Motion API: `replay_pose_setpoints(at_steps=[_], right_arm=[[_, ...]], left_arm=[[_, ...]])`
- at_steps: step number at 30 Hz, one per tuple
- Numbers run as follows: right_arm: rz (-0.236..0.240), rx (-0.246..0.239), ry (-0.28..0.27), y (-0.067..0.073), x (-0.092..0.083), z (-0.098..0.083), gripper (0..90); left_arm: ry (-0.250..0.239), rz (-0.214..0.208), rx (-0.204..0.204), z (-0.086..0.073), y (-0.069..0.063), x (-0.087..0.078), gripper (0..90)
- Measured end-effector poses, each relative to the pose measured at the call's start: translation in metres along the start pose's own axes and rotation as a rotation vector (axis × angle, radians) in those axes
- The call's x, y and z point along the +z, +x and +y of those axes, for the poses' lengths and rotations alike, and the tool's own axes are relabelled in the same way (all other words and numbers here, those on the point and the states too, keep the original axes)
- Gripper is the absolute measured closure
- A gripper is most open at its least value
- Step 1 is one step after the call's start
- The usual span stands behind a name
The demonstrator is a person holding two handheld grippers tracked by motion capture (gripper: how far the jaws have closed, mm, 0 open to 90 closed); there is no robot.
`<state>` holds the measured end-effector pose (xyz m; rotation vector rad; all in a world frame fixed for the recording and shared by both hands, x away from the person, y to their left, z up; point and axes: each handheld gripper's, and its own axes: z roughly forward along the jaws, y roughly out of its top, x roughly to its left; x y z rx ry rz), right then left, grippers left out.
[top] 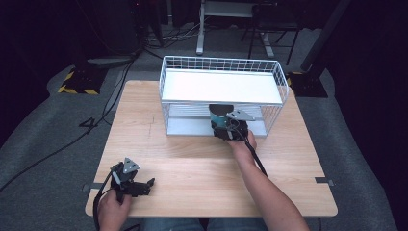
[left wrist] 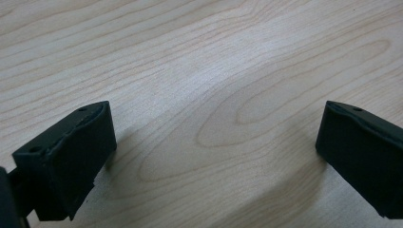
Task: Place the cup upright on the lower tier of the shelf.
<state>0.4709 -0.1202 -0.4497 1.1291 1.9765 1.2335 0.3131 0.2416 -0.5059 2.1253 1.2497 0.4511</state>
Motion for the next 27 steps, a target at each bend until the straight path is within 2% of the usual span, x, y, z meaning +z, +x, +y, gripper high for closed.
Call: replay_pose_setpoints(at_steps=[14, 27], right_arm=[[-0.001, 0.029, -0.005, -0.002, 0.022, 0.000, 20.9], [-0.014, 0.045, 0.031, -0.006, 0.036, -0.006, 20.8]], left_arm=[[0.001, 0.000, -0.006, -0.001, -0.001, -0.001, 0.0], [-0.003, 0.005, -0.011, -0.002, -0.002, -0.001, 0.0]])
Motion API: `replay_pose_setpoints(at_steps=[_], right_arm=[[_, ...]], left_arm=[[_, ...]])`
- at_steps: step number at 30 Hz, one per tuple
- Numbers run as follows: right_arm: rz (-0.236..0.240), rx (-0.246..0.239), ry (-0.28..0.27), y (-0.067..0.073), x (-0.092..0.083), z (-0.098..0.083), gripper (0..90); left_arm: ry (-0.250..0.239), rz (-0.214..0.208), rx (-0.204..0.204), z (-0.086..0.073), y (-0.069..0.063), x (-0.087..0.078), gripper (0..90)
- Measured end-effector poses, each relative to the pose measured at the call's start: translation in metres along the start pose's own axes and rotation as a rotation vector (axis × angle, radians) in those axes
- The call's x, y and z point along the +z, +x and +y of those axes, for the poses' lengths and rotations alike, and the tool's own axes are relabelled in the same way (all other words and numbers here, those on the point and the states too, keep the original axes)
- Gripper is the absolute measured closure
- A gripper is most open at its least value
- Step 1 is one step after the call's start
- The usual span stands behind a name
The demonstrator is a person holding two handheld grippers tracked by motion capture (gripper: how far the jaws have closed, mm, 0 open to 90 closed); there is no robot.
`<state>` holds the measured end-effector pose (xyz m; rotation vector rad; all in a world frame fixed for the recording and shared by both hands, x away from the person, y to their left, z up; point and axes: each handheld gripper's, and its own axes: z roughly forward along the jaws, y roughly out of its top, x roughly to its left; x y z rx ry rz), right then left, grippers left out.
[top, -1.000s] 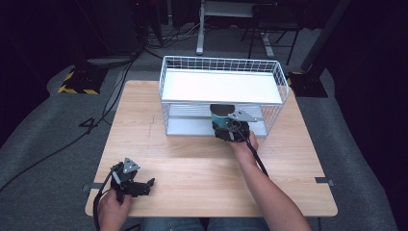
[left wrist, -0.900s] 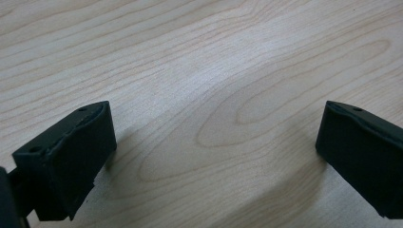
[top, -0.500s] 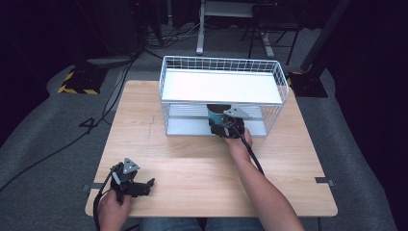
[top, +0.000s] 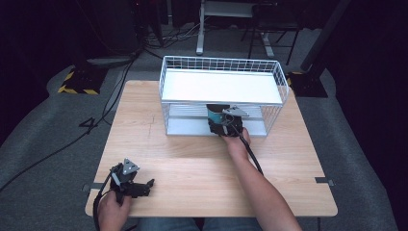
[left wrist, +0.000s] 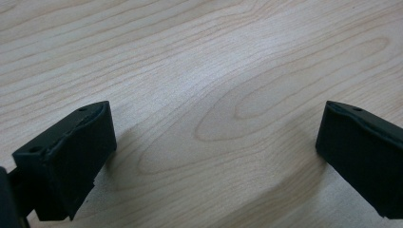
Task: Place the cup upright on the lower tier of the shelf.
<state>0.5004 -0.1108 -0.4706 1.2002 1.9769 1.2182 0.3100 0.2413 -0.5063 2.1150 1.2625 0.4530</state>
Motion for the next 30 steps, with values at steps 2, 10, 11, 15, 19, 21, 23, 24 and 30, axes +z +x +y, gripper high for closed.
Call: replay_pose_setpoints(at_steps=[2, 10, 11, 15, 19, 21, 23, 24, 30], right_arm=[[0.002, 0.007, 0.005, 0.000, 0.001, -0.001, 20.8], [0.007, 0.003, 0.003, -0.001, 0.000, -0.001, 19.8], [0.007, 0.003, 0.003, -0.001, 0.000, -0.001, 19.8], [0.003, -0.003, 0.004, -0.001, -0.003, -0.001, 16.6], [-0.002, -0.011, -0.004, -0.001, -0.009, 0.000, 16.0], [-0.001, -0.014, -0.012, -0.002, -0.013, 0.000, 16.0], [0.001, -0.016, -0.014, -0.003, -0.017, -0.001, 16.1], [0.007, -0.014, -0.016, -0.004, -0.023, -0.002, 16.1], [0.033, -0.027, -0.014, -0.005, -0.042, -0.005, 16.1]], left_arm=[[0.000, 0.000, 0.000, 0.000, 0.000, 0.000, 0.0], [0.001, -0.001, 0.000, 0.000, 0.000, 0.000, 0.0], [0.001, -0.001, 0.000, 0.000, 0.000, 0.000, 0.0], [0.000, 0.000, 0.000, 0.000, 0.000, 0.000, 0.0], [0.003, -0.004, 0.004, 0.001, 0.001, 0.000, 0.0], [0.002, -0.001, 0.005, 0.001, 0.001, 0.001, 0.0], [0.005, -0.003, 0.003, 0.001, 0.001, 0.001, 0.0], [0.003, -0.003, 0.002, 0.002, 0.001, 0.001, 0.0], [0.002, -0.001, 0.007, 0.002, 0.001, 0.002, 0.0]])
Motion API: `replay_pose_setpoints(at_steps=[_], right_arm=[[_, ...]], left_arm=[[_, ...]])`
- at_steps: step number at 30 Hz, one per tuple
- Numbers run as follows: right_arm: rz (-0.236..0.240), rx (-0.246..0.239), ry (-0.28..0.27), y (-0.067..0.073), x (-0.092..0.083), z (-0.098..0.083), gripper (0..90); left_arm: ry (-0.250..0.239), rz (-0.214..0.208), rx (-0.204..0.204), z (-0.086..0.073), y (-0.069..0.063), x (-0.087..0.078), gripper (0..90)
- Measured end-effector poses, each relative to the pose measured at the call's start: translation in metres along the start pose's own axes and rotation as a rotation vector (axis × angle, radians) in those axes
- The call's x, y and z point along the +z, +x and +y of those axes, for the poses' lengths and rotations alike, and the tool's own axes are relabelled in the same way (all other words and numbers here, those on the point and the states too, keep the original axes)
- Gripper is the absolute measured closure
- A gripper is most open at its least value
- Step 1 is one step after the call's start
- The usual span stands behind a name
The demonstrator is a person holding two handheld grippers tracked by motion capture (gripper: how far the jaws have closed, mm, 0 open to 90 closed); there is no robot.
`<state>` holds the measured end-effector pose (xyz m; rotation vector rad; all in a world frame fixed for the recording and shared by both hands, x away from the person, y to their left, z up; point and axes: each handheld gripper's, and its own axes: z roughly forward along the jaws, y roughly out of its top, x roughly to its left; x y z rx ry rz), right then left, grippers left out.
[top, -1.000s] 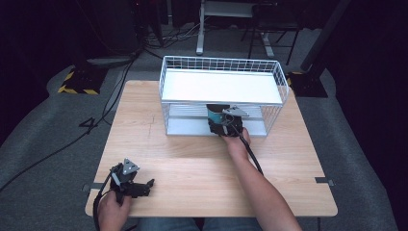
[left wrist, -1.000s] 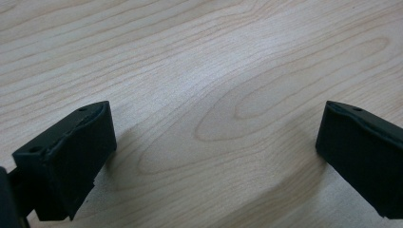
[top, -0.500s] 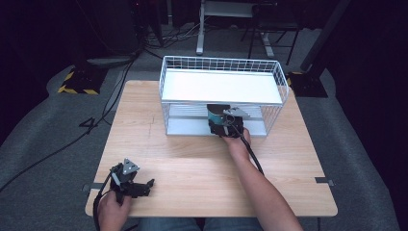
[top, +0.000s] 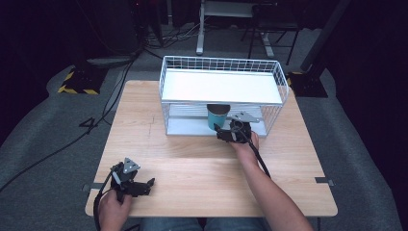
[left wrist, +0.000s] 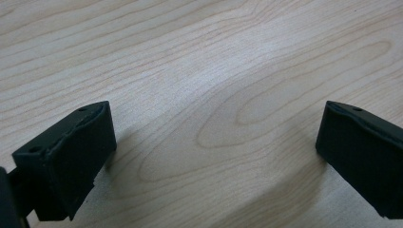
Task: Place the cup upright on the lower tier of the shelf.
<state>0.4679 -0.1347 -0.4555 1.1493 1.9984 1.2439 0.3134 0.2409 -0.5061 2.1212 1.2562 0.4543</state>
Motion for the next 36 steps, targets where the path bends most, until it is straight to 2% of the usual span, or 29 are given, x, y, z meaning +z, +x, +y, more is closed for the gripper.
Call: replay_pose_setpoints(at_steps=[6, 9, 10, 12, 15, 16, 17, 18, 24, 26, 30, 31, 33, 35, 36], right_arm=[[0.015, -0.027, 0.028, 0.002, -0.024, 0.002, 16.1], [0.031, -0.040, 0.004, 0.002, -0.037, 0.002, 16.1], [0.031, -0.040, 0.004, 0.002, -0.037, 0.002, 16.1], [0.054, -0.047, 0.009, 0.000, -0.051, 0.002, 16.1], [0.061, -0.050, 0.006, -0.002, -0.059, 0.002, 16.1], [0.070, -0.048, 0.002, -0.005, -0.069, 0.003, 16.1], [0.070, -0.048, 0.002, -0.005, -0.069, 0.003, 16.1], [0.073, -0.051, 0.004, -0.008, -0.077, 0.003, 16.1], [0.086, -0.052, 0.009, -0.015, -0.093, 0.001, 16.1], [0.086, -0.061, 0.029, -0.020, -0.101, -0.002, 16.1], [0.108, -0.060, 0.034, -0.026, -0.108, -0.006, 16.1], [0.153, -0.054, 0.041, -0.031, -0.114, -0.008, 16.1], [0.174, -0.061, 0.042, -0.034, -0.119, -0.010, 16.1], [0.171, -0.068, 0.047, -0.036, -0.123, -0.011, 16.1], [0.149, -0.079, 0.054, -0.039, -0.131, -0.013, 16.1]], left_arm=[[0.000, 0.000, -0.001, 0.000, 0.000, 0.000, 0.0], [0.000, 0.001, 0.001, 0.000, 0.000, 0.000, 0.0], [0.000, 0.001, 0.000, 0.000, 0.000, 0.000, 0.0], [0.000, 0.001, 0.000, 0.000, 0.000, 0.000, 0.0], [0.000, 0.000, 0.000, 0.000, 0.000, 0.000, 0.0], [0.000, 0.000, 0.000, 0.000, 0.000, 0.000, 0.0], [0.000, 0.000, 0.000, 0.000, 0.000, 0.000, 0.0], [0.000, 0.000, 0.000, 0.000, 0.000, 0.000, 0.0], [0.000, 0.000, 0.000, 0.000, 0.000, 0.000, 0.0], [0.000, 0.000, 0.000, 0.000, 0.000, 0.000, 0.0], [0.000, 0.001, 0.000, 0.000, 0.000, 0.000, 0.0], [0.000, 0.000, 0.000, 0.000, 0.000, 0.000, 0.0], [0.000, 0.000, 0.000, 0.000, 0.000, 0.000, 0.0], [0.001, -0.001, 0.001, 0.000, 0.000, 0.000, 0.0], [0.000, -0.002, -0.001, 0.001, 0.000, 0.001, 0.0]])
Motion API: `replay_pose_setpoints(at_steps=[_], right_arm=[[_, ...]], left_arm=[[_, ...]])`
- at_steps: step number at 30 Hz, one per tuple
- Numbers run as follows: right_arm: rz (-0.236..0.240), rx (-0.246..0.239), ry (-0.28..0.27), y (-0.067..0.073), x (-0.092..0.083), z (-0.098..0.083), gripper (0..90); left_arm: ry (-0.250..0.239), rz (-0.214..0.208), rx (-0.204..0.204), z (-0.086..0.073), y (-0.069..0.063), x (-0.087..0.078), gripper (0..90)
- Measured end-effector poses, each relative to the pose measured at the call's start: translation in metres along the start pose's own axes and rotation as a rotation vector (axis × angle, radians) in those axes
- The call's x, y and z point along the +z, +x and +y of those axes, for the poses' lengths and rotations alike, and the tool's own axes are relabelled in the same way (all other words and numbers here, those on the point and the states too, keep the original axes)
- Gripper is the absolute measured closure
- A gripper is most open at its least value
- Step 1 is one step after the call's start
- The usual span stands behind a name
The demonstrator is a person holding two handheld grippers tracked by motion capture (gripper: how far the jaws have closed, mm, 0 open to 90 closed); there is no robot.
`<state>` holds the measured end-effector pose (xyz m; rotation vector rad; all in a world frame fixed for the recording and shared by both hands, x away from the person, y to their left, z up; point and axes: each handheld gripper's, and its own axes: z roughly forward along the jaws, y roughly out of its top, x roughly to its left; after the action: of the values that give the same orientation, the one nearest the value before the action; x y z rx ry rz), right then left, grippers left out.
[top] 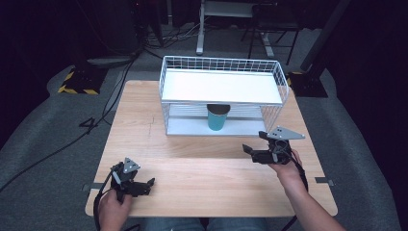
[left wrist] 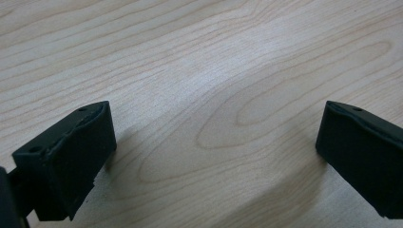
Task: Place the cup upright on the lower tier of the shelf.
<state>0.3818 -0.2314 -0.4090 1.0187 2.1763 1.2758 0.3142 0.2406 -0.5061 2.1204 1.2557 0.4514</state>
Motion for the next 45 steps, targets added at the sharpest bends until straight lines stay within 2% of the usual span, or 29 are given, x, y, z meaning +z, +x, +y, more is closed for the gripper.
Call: replay_pose_setpoints(at_steps=[5, 6, 8, 10, 12, 14, 16, 19, 22, 28, 32, 36, 40, 45], right_arm=[[-0.002, 0.010, 0.005, -0.004, -0.013, -0.005, 16.4], [-0.016, 0.018, 0.003, -0.008, -0.022, -0.009, 16.3], [-0.027, 0.018, 0.002, -0.010, -0.026, -0.011, 16.4], [-0.010, 0.029, -0.006, -0.015, -0.037, -0.017, 16.4], [-0.009, 0.032, -0.005, -0.016, -0.040, -0.019, 16.4], [0.057, 0.056, -0.012, -0.023, -0.050, -0.028, 16.1], [0.074, 0.072, -0.010, -0.027, -0.055, -0.035, 16.1], [0.084, 0.078, -0.010, -0.029, -0.058, -0.040, 16.1], [0.080, 0.082, -0.021, -0.032, -0.067, -0.053, 16.1], [0.078, 0.092, -0.004, -0.035, -0.067, -0.066, 16.0], [0.048, 0.067, 0.040, -0.037, -0.064, -0.078, 16.1], [0.071, 0.082, 0.075, -0.034, -0.056, -0.091, 16.1], [0.081, 0.072, 0.114, -0.030, -0.049, -0.099, 16.0], [0.076, 0.057, 0.120, -0.028, -0.044, -0.102, 16.1]], left_arm=[[-0.001, -0.003, 0.000, 0.000, 0.000, 0.000, 0.0], [-0.001, -0.003, 0.001, 0.001, 0.000, 0.001, 0.0], [0.001, -0.001, 0.005, 0.001, 0.001, 0.001, 0.0], [-0.001, -0.002, 0.002, 0.001, 0.001, 0.001, 0.0], [-0.002, -0.002, 0.002, 0.001, 0.000, 0.001, 0.0], [-0.001, -0.002, 0.002, 0.001, 0.000, 0.001, 0.0], [-0.001, -0.003, 0.001, 0.001, 0.000, 0.001, 0.0], [-0.001, -0.003, 0.001, 0.001, 0.000, 0.001, 0.0], [-0.001, -0.003, 0.001, 0.001, 0.000, 0.001, 0.0], [-0.001, -0.003, 0.001, 0.001, 0.000, 0.001, 0.0], [-0.001, -0.002, 0.002, 0.001, 0.000, 0.001, 0.0], [-0.001, -0.002, 0.002, 0.001, 0.000, 0.001, 0.0], [-0.001, -0.002, 0.002, 0.001, 0.000, 0.001, 0.0], [-0.001, -0.002, 0.002, 0.001, 0.000, 0.001, 0.0]])
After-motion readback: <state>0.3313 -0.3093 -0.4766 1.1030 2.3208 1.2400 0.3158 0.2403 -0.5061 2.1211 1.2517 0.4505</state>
